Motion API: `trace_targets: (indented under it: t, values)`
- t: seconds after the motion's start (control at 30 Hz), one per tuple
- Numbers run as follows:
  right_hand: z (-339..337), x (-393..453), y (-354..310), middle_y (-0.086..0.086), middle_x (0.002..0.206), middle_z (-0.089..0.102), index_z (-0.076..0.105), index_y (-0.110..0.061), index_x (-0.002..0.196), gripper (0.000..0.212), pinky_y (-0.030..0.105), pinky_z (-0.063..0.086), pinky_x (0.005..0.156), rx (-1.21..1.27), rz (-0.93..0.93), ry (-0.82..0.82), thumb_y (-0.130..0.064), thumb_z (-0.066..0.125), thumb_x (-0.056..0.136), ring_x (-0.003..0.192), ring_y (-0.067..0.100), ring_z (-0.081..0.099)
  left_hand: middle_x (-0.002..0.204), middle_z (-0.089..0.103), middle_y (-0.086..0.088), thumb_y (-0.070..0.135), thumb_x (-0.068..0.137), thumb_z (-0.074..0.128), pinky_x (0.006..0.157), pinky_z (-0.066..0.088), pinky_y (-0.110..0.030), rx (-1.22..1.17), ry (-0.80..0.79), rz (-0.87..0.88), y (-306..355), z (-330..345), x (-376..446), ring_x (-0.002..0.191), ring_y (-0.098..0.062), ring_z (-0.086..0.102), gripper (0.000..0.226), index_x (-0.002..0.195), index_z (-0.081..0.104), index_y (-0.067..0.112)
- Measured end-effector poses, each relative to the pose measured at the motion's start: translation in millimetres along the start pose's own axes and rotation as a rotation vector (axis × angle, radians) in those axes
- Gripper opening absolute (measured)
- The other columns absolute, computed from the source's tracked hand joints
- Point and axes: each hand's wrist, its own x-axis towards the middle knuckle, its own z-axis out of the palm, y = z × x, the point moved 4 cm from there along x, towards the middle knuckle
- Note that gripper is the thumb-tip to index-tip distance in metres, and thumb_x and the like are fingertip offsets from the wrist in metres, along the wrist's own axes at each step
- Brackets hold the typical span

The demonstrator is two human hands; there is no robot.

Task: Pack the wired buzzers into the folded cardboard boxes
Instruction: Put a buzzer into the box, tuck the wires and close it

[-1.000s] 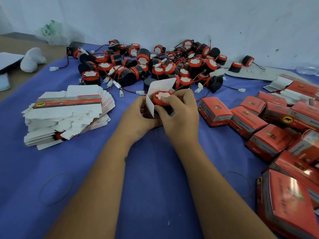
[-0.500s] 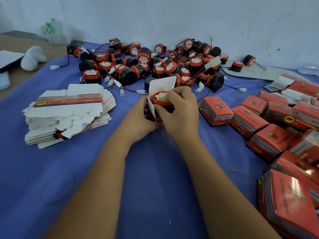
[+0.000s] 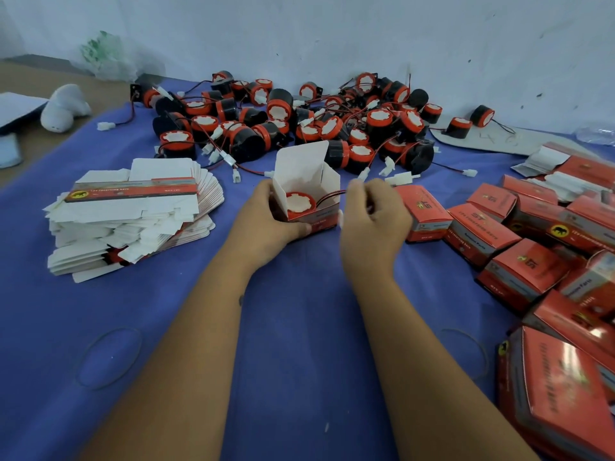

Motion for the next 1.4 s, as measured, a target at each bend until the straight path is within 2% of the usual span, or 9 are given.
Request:
trace_targets:
  t: [0.1,0.2,0.3,0.5,0.67,0.83,0.93,1.23,1.4]
  values:
    - [-14.3,5.6,5.3,-0.014,0.065,0.038,0.043,-0.028,0.083,0.024,0.014,0.036,0.052,0.243,0.228,0.261,-0.016,0.061,0.092,0.056,0.003,0.035,0.102,0.056,0.023,0.019,0.075,0.082,0.064,0.042,-0.005,0.014,0.033,0.013,-0.2,-0.5,0.6,0.089,0.010,0.054,0.058,0.117,0.045,0.029]
    - [-18.5,14.9,12.9,-0.004,0.068,0.038,0.048,-0.025,0.113,0.026,0.021,0.040,0.061,0.325,0.367,0.222,-0.021,0.064,0.093,0.059,0.008,0.037,0.103,0.056,0.022,0.019,0.076,0.081,0.069,0.042,-0.008,0.025,0.023,0.021,0.0,0.3,0.4,0.092,0.008,0.054,0.059,0.119,0.043,0.029]
    - [-15.0,22.0,7.0,-0.002,0.063,0.046,0.064,-0.020,0.091,0.008,0.027,0.039,0.055,0.328,0.341,0.039,-0.014,0.060,0.095,0.056,0.013,0.039,0.107,0.056,0.021,0.016,0.079,0.079,0.076,0.046,-0.015,0.030,-0.035,0.016,-0.6,1.1,1.7,0.096,0.004,0.056,0.059,0.121,0.041,0.030]
    - [1.0,17.8,-15.9,0.001,0.069,0.067,0.069,-0.007,0.079,0.024,0.016,0.047,0.063,0.362,0.175,-0.290,-0.006,0.052,0.095,0.065,0.006,0.060,0.102,0.060,0.022,0.018,0.078,0.078,0.062,0.048,-0.006,0.016,-0.105,0.011,1.1,-0.7,0.1,0.081,0.022,0.056,0.050,0.103,0.045,0.045]
    - [10.1,11.2,-13.9,-0.003,0.069,0.066,0.073,-0.007,0.085,0.022,0.021,0.053,0.067,0.231,0.199,-0.465,0.004,0.054,0.090,0.070,0.008,0.061,0.116,0.065,0.007,0.048,0.082,0.057,0.096,0.051,-0.043,-0.080,-0.052,-0.031,7.7,9.2,-4.7,0.108,-0.011,0.062,0.041,0.119,0.052,0.031]
    - [10.2,12.1,-14.1,-0.002,0.074,0.072,0.076,-0.005,0.079,0.025,0.010,0.050,0.069,0.349,0.331,-0.606,-0.002,0.053,0.088,0.080,0.002,0.066,0.112,0.064,0.007,0.067,0.083,0.048,0.087,0.053,-0.047,0.064,0.074,0.029,14.9,16.6,-10.3,0.104,-0.018,0.062,0.058,0.124,0.046,0.026]
    - [8.8,17.2,-10.9,-0.008,0.078,0.074,0.075,-0.011,0.081,0.024,0.012,0.052,0.076,0.331,0.346,-0.639,-0.005,0.055,0.092,0.088,0.003,0.067,0.104,0.063,0.006,0.039,0.095,0.053,0.080,0.052,-0.046,0.168,0.175,0.049,17.2,17.1,-8.9,0.098,-0.023,0.061,0.032,0.123,0.048,0.025]
    - [8.8,15.8,-4.4,-0.012,0.088,0.071,0.072,-0.028,0.097,0.021,0.040,0.050,0.095,0.033,0.108,-0.359,-0.009,0.064,0.091,0.103,0.020,0.062,0.102,0.068,0.012,0.026,0.070,0.039,0.091,0.051,-0.051,-0.029,0.099,-0.116,20.0,18.2,-9.9,0.100,-0.019,0.062,0.043,0.101,0.056,0.051]
    - [5.4,12.1,-6.3,-0.024,0.076,0.045,0.070,-0.021,0.113,0.028,0.052,0.044,0.090,-0.312,-0.232,-0.341,-0.011,0.067,0.087,0.090,0.026,0.056,0.100,0.065,0.010,0.030,0.071,0.038,0.090,0.052,-0.051,-0.028,0.114,-0.142,18.1,19.2,-9.5,0.098,-0.023,0.061,0.044,0.111,0.049,0.046]
